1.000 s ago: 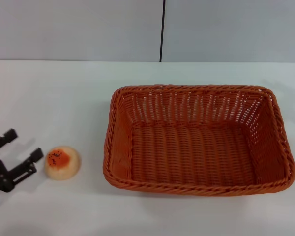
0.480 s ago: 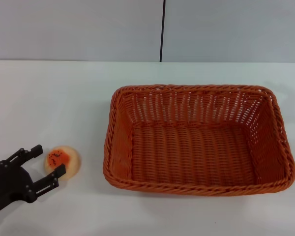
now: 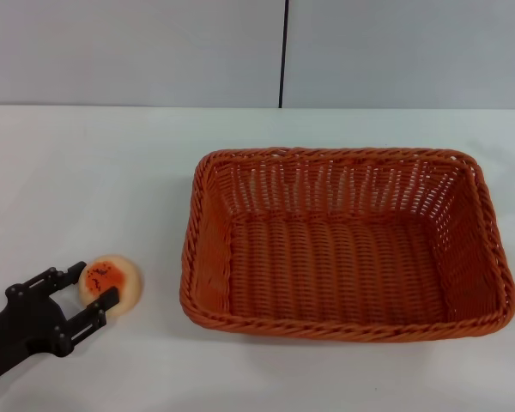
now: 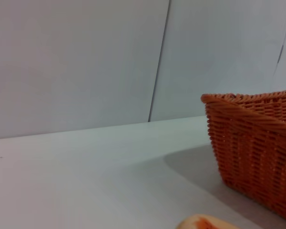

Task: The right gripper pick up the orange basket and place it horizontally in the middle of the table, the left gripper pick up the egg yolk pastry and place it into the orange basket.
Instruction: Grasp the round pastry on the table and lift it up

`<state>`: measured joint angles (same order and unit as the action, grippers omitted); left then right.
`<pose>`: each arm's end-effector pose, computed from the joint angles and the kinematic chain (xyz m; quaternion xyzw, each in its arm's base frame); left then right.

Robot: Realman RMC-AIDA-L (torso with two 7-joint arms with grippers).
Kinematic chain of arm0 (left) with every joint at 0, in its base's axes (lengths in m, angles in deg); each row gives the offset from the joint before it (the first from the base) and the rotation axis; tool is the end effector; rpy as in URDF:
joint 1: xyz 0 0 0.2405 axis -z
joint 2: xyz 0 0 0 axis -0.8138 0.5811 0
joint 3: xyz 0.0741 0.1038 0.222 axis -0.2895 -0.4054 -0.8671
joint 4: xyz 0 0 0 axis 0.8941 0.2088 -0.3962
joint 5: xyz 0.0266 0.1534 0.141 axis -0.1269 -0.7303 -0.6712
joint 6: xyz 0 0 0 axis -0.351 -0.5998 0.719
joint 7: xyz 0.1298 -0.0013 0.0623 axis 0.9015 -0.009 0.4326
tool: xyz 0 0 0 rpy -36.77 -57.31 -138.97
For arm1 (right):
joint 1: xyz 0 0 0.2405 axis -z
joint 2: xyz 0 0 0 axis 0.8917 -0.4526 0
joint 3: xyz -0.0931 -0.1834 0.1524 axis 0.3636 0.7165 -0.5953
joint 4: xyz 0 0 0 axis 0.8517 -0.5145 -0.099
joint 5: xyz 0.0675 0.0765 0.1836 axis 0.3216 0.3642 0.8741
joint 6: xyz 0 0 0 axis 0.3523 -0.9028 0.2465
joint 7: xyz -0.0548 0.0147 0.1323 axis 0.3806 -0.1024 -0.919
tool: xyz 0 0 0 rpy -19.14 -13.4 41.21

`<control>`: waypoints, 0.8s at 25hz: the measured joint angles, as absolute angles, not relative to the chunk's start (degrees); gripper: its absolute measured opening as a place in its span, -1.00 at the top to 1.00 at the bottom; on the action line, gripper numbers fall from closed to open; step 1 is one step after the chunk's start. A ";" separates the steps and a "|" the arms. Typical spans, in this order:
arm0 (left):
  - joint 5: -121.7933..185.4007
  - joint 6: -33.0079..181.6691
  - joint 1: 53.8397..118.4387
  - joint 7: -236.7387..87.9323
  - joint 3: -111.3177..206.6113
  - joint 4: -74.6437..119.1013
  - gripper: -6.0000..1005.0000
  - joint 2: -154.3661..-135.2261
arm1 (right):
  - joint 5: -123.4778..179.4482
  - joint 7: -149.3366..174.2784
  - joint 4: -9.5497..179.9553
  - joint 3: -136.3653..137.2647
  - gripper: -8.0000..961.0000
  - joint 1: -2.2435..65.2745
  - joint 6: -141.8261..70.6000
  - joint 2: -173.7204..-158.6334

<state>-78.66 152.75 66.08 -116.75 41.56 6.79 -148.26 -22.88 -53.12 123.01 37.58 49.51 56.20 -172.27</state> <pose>-0.3822 0.1985 -0.0201 -0.8722 -0.2729 -0.2485 0.3210 0.2669 0.2787 0.0937 -0.7766 0.1154 0.5340 0.3136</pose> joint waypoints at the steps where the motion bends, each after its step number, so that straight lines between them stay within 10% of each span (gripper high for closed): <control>1: -78.66 152.82 66.07 -116.80 41.56 6.95 -0.34 -148.26 | -22.85 -53.10 122.50 37.23 0.11 49.48 56.19 -172.27; 6: -78.66 153.43 66.01 -116.94 41.48 7.64 0.05 -148.11 | -22.76 -53.03 121.24 36.21 0.11 49.43 55.96 -172.23; 20: -78.14 167.43 66.41 -122.66 45.08 4.93 0.39 -147.84 | -22.69 -52.94 120.37 33.15 0.11 49.60 59.95 -172.23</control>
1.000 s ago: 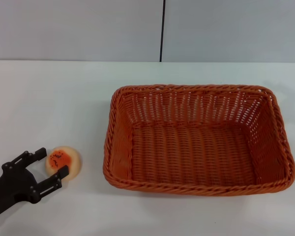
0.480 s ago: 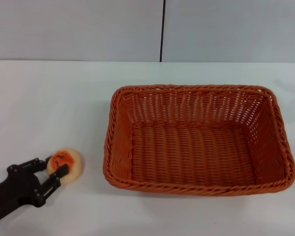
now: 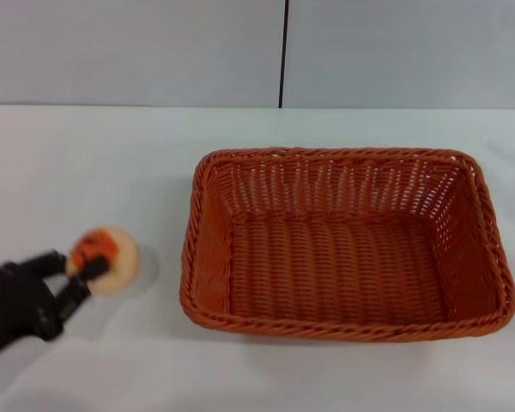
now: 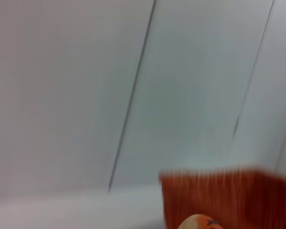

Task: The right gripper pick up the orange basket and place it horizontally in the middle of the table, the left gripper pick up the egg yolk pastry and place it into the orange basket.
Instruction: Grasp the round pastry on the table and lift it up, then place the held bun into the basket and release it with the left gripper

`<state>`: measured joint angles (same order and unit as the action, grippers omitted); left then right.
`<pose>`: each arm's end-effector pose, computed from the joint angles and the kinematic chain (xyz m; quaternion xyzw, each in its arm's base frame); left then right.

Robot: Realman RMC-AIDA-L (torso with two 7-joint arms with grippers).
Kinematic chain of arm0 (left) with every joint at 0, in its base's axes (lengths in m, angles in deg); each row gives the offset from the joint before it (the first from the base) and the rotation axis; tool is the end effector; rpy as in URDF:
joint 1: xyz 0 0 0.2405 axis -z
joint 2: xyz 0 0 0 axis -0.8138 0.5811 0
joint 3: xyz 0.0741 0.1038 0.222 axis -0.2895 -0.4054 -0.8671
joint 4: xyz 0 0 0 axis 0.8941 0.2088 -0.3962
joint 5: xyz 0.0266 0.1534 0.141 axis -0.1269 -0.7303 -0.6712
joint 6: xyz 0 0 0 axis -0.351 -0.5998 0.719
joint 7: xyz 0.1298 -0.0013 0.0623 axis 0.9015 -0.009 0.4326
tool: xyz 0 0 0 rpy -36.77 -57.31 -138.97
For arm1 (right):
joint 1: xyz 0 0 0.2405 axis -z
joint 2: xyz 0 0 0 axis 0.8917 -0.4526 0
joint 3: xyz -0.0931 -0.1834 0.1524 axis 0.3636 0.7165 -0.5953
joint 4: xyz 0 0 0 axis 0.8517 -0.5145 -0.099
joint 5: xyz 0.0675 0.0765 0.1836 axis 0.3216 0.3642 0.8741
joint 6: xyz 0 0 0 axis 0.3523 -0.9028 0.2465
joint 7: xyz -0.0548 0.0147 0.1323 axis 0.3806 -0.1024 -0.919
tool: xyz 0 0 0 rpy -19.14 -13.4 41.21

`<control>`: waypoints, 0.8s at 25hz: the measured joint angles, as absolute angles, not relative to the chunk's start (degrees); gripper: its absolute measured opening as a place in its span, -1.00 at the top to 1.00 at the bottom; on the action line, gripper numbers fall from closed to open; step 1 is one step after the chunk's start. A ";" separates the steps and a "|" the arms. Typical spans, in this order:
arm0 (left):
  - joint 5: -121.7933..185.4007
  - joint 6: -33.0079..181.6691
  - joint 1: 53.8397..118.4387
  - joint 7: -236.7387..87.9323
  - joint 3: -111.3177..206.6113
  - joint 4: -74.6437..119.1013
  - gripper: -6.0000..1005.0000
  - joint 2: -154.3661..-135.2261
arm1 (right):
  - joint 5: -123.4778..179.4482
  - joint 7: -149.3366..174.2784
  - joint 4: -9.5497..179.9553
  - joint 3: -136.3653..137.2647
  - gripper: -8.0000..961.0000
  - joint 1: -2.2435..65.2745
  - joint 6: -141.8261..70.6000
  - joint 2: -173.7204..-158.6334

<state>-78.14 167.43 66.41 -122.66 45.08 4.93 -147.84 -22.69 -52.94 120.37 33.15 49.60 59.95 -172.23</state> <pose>-0.3548 0.1954 0.0042 -0.8494 -0.2557 -0.3613 0.2873 0.2748 0.2685 0.1016 -0.7560 0.1139 0.5563 0.3255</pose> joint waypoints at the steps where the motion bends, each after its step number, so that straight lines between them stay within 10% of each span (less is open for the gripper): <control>1: -78.02 169.17 66.80 -122.66 46.74 4.59 0.42 -147.83 | -22.69 -52.93 120.23 33.15 0.11 49.47 59.96 -172.25; 20: -78.55 166.30 85.38 -122.52 41.38 19.88 0.78 -148.52 | -23.05 -51.00 117.25 33.17 0.10 49.59 63.02 -172.21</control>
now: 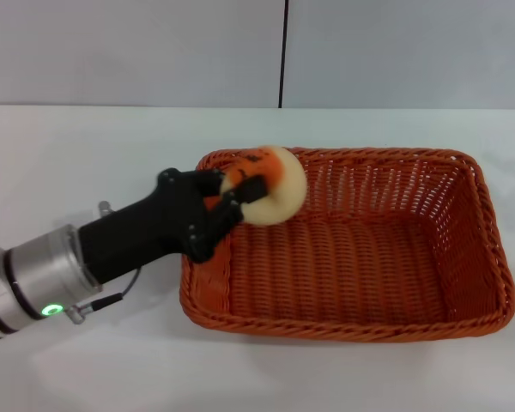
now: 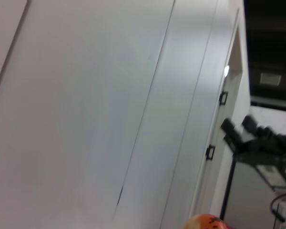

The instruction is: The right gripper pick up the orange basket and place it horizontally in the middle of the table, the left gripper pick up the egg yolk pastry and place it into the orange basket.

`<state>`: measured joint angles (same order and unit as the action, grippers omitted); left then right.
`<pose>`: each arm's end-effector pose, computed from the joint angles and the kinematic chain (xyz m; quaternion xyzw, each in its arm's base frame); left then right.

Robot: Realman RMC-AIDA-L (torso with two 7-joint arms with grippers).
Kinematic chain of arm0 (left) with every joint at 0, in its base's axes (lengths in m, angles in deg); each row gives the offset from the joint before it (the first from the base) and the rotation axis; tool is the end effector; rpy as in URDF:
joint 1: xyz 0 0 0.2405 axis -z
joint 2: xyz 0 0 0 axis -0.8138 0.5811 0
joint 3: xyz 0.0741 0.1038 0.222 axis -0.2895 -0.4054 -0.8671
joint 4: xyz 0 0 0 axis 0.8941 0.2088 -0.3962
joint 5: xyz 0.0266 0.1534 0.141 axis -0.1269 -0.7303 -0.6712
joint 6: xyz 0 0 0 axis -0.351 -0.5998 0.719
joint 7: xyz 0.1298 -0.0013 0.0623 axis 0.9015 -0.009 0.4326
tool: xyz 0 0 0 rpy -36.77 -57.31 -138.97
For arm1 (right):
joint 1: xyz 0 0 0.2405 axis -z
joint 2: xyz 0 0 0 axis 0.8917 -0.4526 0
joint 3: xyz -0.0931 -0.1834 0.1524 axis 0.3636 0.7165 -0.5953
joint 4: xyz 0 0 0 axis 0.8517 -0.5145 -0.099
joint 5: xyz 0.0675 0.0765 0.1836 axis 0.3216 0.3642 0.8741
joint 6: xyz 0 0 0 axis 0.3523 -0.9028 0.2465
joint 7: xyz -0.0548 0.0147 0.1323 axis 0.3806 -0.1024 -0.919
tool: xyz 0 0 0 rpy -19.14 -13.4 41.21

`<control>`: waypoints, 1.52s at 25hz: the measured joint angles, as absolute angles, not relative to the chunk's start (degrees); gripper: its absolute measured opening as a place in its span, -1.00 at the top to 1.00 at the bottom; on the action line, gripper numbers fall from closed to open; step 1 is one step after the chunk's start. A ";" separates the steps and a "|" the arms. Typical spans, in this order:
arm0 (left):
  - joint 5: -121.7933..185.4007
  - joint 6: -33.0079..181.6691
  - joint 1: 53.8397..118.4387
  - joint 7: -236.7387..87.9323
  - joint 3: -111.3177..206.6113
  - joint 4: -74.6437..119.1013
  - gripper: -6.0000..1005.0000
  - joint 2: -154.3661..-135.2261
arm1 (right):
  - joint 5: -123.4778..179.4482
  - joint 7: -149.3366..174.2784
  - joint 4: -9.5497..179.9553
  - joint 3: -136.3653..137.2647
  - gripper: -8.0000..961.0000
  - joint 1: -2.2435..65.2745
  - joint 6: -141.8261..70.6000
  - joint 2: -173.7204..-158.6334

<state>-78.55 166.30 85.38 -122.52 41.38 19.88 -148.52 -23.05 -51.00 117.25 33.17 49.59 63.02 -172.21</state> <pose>-0.2470 0.2709 -0.0480 -0.8589 -0.1798 -0.4627 0.1258 0.2759 0.2601 0.0933 -0.7542 0.1095 0.5671 0.3124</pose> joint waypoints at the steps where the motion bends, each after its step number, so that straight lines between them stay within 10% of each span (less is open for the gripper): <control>1: -78.55 165.24 85.58 -122.33 41.13 20.39 0.79 -148.52 | -22.99 -50.82 117.03 33.16 0.10 49.67 63.14 -172.23; 17: -77.87 166.92 77.68 -118.72 46.59 15.07 0.09 -148.10 | -22.70 -50.23 113.95 27.33 0.10 49.64 62.57 -172.24; 20: -77.22 168.62 73.64 -116.33 53.59 12.94 -0.40 -147.98 | -22.69 -47.65 111.44 23.82 0.10 49.77 62.44 -172.23; 38: -74.06 169.58 59.68 -97.25 80.17 19.23 -0.62 -148.32 | -22.56 -14.62 87.14 4.84 -0.32 49.37 55.65 -172.48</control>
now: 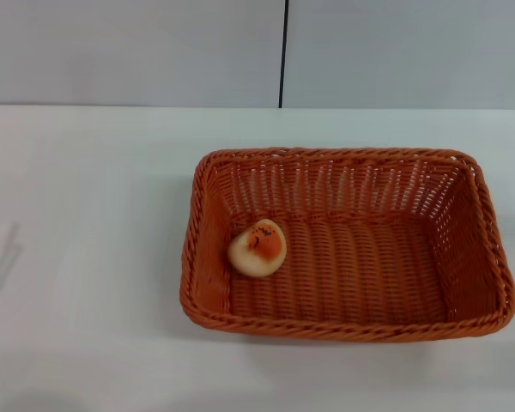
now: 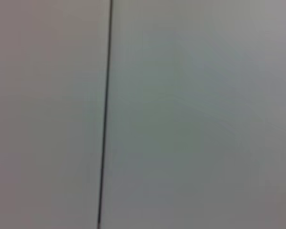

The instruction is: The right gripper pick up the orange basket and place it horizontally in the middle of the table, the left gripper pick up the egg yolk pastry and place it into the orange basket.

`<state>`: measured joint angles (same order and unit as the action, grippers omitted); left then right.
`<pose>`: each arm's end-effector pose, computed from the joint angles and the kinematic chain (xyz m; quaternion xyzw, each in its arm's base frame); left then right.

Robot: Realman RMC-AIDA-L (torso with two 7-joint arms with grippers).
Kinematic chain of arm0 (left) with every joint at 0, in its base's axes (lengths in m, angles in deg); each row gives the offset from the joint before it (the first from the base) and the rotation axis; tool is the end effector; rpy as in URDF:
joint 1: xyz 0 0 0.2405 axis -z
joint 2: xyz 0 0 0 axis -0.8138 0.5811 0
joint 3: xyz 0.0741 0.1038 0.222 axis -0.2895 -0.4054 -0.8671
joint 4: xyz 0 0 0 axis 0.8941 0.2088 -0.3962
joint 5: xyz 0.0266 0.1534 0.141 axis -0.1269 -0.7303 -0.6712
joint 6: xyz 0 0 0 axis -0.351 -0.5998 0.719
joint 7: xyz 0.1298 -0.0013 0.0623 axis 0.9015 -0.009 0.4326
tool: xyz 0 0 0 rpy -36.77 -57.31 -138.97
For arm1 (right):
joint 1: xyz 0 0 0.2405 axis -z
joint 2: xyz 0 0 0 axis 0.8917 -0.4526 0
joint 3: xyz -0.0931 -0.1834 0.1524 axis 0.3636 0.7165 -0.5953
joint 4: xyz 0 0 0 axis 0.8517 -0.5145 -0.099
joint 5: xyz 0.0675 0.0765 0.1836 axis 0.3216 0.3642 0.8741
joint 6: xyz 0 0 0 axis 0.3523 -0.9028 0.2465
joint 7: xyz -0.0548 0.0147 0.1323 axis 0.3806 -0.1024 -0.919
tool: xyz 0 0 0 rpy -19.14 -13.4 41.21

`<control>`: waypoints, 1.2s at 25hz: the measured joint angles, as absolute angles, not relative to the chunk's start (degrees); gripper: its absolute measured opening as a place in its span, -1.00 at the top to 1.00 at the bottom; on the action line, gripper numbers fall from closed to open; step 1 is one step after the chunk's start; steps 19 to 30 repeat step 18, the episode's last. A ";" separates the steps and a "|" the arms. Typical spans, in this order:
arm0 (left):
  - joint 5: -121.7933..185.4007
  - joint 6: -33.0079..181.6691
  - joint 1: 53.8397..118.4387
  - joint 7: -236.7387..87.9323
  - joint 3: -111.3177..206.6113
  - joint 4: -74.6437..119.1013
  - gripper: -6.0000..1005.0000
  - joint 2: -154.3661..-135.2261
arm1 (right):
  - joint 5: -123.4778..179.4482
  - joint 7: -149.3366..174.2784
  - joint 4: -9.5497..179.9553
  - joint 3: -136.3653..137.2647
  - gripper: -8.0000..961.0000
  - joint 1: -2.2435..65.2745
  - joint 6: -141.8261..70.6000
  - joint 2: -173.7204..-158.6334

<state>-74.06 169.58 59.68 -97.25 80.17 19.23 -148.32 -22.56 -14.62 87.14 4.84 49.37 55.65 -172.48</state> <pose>-0.3775 0.1686 0.0426 -0.6539 -0.1880 -0.3810 0.6260 0.3593 0.2335 0.0724 -0.5732 0.1724 0.4624 0.6542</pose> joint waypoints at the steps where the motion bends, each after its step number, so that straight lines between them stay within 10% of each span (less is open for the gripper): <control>1: -74.06 169.30 59.55 -97.24 80.28 19.45 -0.62 -148.32 | -22.55 -14.35 86.81 4.43 -0.36 49.35 55.62 -172.49; 30: -74.07 166.68 59.50 -96.62 81.32 21.65 -0.62 -148.28 | -22.77 -14.45 85.97 0.24 -0.46 48.61 52.04 -172.39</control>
